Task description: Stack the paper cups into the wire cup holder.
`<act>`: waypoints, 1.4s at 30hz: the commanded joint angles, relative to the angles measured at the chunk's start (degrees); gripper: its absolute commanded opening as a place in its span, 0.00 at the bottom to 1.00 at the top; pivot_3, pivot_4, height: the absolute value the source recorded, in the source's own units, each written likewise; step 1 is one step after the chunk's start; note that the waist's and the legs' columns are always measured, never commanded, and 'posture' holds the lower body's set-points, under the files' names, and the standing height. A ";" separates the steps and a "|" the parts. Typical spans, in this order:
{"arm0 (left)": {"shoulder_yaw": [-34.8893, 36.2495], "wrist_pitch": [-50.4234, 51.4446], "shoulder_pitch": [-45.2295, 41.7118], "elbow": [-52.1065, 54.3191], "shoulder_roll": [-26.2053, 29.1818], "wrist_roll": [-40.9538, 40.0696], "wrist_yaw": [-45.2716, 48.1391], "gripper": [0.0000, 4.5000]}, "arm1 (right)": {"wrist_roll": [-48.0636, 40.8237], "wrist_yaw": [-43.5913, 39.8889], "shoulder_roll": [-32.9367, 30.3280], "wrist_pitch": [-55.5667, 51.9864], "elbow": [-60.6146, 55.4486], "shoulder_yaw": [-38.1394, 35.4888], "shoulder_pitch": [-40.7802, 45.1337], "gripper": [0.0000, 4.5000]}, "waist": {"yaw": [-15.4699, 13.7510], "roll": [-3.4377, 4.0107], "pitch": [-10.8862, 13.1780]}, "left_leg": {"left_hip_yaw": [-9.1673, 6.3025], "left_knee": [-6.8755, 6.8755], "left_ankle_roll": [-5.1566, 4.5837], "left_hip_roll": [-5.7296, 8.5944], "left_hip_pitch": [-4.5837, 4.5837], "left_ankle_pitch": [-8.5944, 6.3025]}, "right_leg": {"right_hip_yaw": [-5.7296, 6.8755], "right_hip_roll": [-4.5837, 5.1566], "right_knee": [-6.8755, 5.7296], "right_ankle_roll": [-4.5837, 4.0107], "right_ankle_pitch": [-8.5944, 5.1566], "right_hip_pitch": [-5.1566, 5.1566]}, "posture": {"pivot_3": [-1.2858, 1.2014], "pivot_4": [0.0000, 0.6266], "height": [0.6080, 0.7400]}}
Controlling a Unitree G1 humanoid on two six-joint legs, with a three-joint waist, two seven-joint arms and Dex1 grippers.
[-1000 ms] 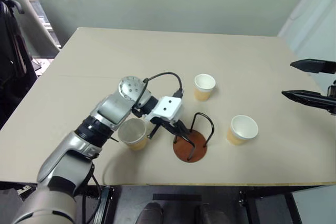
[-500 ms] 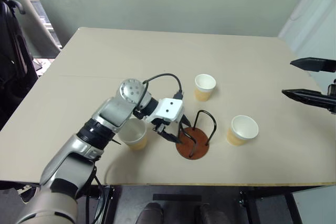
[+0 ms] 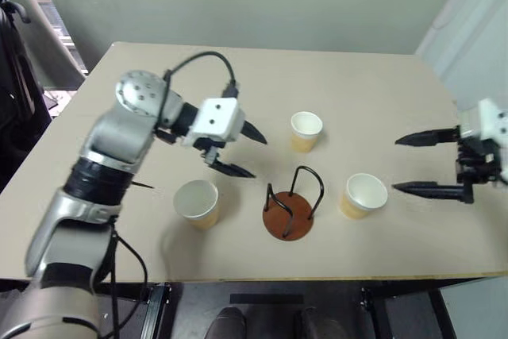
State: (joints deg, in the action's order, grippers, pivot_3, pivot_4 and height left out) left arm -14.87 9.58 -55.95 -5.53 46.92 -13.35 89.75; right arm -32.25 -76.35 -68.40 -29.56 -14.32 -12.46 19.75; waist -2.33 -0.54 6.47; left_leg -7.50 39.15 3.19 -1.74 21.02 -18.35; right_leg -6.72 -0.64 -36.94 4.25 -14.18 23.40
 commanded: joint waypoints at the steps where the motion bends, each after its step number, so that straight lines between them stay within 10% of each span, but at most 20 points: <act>1: 6.16 4.03 2.72 5.31 5.13 -3.88 1.05 0.80 | 1.43 -0.91 -0.84 1.40 -2.83 2.75 1.78 1.00 | 0.24 0.00 0.00 | -0.01 -0.01 0.00 -0.01 0.01 0.00 | 0.00 -0.01 0.00 0.00 0.00 0.01 | 0.52 0.24 1.00; 23: 38.47 29.79 38.70 32.39 19.85 -27.05 -11.55 0.80 | 17.06 -1.85 2.97 8.12 -0.70 20.26 4.39 1.00 | 0.85 -0.03 -0.01 | -0.01 -0.10 -0.01 -0.11 -0.12 -0.04 | 0.01 -0.01 -0.13 -0.21 -0.01 0.07 | 0.52 0.24 1.00; 35: 39.69 28.52 40.86 31.45 20.77 -27.75 -14.57 0.82 | 19.62 -2.31 4.89 8.74 -0.46 21.74 5.89 0.03 | 0.84 -0.03 -0.01 | 0.00 -0.11 0.02 -0.10 -0.11 -0.06 | 0.01 0.01 -0.12 -0.30 -0.02 0.07 | 0.52 0.24 1.00; 42: 39.47 27.32 40.68 29.94 21.29 -27.01 -14.98 0.82 | 14.83 -5.75 4.07 7.73 -1.11 18.08 8.28 0.01 | 0.87 -0.03 -0.01 | 0.00 -0.11 0.05 -0.10 -0.10 -0.08 | 0.01 0.00 -0.12 -0.35 -0.04 0.08 | 0.52 0.24 1.00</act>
State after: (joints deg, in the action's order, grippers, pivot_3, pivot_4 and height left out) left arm 23.19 37.99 -14.66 24.45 67.00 -40.69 74.79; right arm -14.11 -80.26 -63.35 -21.56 -14.08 9.70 25.78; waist -1.46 -0.57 6.46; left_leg -7.49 39.03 3.24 -1.84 20.91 -18.42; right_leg -6.71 -0.64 -37.06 3.90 -14.22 23.49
